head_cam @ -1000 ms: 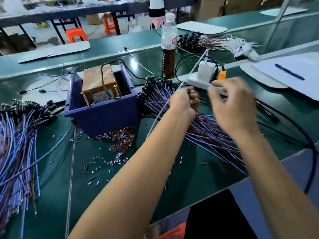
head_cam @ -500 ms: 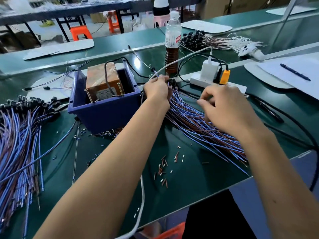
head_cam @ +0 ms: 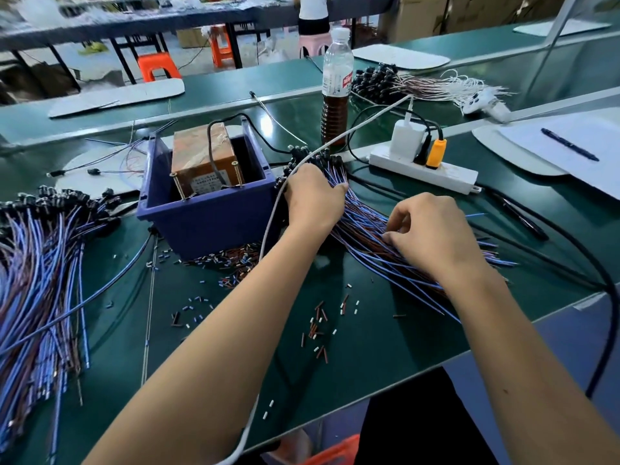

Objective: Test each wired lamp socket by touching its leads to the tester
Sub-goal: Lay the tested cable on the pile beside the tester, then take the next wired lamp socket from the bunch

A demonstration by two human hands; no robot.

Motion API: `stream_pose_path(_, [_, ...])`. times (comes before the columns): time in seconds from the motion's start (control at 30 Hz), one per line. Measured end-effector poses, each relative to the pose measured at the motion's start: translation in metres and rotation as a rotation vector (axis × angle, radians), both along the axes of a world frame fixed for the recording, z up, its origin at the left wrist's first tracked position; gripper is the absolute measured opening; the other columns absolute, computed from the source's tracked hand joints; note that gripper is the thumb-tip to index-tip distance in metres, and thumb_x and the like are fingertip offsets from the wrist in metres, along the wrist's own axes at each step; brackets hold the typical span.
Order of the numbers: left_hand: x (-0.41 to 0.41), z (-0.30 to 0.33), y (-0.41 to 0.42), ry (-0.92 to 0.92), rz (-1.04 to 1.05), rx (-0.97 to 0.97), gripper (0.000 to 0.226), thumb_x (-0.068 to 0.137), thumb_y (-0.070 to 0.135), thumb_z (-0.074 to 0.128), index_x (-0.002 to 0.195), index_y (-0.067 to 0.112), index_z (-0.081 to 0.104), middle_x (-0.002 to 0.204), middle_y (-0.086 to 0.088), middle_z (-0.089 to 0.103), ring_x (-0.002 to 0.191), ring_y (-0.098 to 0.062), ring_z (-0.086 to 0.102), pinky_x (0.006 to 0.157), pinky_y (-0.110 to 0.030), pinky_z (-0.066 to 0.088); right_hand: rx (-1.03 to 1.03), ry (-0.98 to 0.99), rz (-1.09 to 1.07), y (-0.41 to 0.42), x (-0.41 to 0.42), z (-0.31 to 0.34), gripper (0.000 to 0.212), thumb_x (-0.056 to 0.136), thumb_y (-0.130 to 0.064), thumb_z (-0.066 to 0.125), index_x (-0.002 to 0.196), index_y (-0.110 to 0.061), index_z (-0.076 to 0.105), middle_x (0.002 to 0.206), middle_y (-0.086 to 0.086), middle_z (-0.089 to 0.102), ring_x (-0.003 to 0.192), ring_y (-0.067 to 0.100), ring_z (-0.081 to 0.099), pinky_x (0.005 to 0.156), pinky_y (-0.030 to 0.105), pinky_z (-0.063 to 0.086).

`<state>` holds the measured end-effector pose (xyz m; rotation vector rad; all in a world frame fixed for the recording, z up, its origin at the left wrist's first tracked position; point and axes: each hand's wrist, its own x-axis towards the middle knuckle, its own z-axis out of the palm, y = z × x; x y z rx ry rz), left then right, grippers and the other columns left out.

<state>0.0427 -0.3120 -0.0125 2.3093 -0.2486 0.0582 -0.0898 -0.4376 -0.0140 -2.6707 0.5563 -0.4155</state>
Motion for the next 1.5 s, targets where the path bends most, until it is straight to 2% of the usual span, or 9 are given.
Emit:
stream_pose_path(0.13, [-0.009,0.002,0.009,0.139,-0.085,-0.084,0.037,0.093,0.028,0.072,0.078,-0.006,0.065,0.065,-0.018,0.072,0.057,-0.028,0.071,0.068,-0.041,0.065,0.02,-0.101,0.005,0.01,0.002,0.002,0.017,0.081,-0.028,0.086,0.072,-0.025,0.072,0.071,-0.005,0.068,0.072,0.023,0.066,0.069,0.03,0.052])
stream_pose_path(0.27, [-0.026,0.011,0.026,0.418,-0.216,-0.152,0.019,0.098,0.017,0.068,0.089,0.002,0.06,0.065,-0.016,0.064,0.035,-0.017,0.053,0.043,-0.024,0.049,0.055,-0.2,0.06,0.03,0.006,0.008,0.012,0.084,-0.023,0.08,0.076,-0.026,0.072,0.069,-0.008,0.067,0.07,0.018,0.066,0.07,0.035,0.058])
stream_pose_path(0.7, [-0.057,0.036,0.199,0.534,-0.528,-0.305,0.022,0.098,0.03,0.065,0.09,0.01,0.072,0.062,-0.005,0.059,0.038,-0.008,0.045,0.033,-0.013,0.03,0.123,-0.37,0.508,0.134,0.026,0.02,0.009,0.088,-0.024,0.076,0.081,-0.022,0.071,0.066,-0.009,0.065,0.065,0.015,0.061,0.068,0.038,0.054])
stream_pose_path(0.8, [-0.051,0.032,0.25,0.485,-0.369,-0.398,0.024,0.091,0.036,0.07,0.083,0.015,0.074,0.058,-0.003,0.054,0.036,-0.006,0.038,0.033,-0.009,0.023,0.103,-0.297,0.667,0.171,0.033,0.02,0.008,0.091,-0.025,0.073,0.083,-0.022,0.071,0.068,-0.008,0.066,0.066,0.018,0.062,0.069,0.038,0.055])
stream_pose_path(0.9, [-0.03,0.021,0.287,0.226,0.154,-0.388,0.025,0.095,0.029,0.071,0.074,0.015,0.073,0.054,0.004,0.056,0.044,-0.012,0.045,0.042,-0.017,0.035,0.083,-0.175,0.833,0.215,0.041,0.016,0.008,0.093,-0.025,0.068,0.086,-0.021,0.071,0.075,-0.003,0.069,0.073,0.026,0.064,0.07,0.038,0.056])
stream_pose_path(1.03, [-0.011,0.006,0.317,-0.19,0.769,0.248,0.02,0.091,0.034,0.071,0.099,0.015,0.072,0.099,-0.013,0.073,0.099,-0.037,0.068,0.084,-0.042,0.052,-0.038,-0.016,0.989,0.276,0.058,0.005,0.012,0.093,-0.021,0.063,0.1,-0.016,0.071,0.098,0.011,0.07,0.092,0.038,0.065,0.076,0.041,0.057])
stream_pose_path(1.13, [-0.009,-0.002,0.32,-0.176,0.764,0.436,0.037,0.086,0.034,0.08,0.113,0.013,0.066,0.118,-0.02,0.063,0.11,-0.041,0.061,0.088,-0.046,0.05,-0.09,0.118,1.024,0.311,0.072,-0.004,0.015,0.09,-0.014,0.062,0.103,-0.009,0.066,0.103,0.019,0.069,0.099,0.041,0.065,0.072,0.034,0.048])
stream_pose_path(1.3, [-0.006,-0.006,0.323,-0.187,0.835,0.398,0.026,0.09,0.01,0.069,0.115,0.014,0.065,0.123,-0.016,0.055,0.104,-0.04,0.063,0.082,-0.043,0.049,-0.119,0.234,1.002,0.331,0.091,-0.014,0.015,0.09,-0.015,0.058,0.103,-0.01,0.063,0.105,0.019,0.07,0.102,0.041,0.065,0.072,0.034,0.041])
stream_pose_path(1.5, [-0.004,-0.009,0.308,-0.332,0.47,0.278,0.017,0.088,0.036,0.078,0.095,0.021,0.075,0.102,-0.007,0.071,0.096,-0.029,0.066,0.086,-0.038,0.053,0.287,0.326,0.939,0.318,0.097,-0.019,0.014,0.093,-0.009,0.056,0.101,-0.004,0.065,0.094,0.025,0.072,0.081,0.04,0.071,0.063,0.037,0.055])
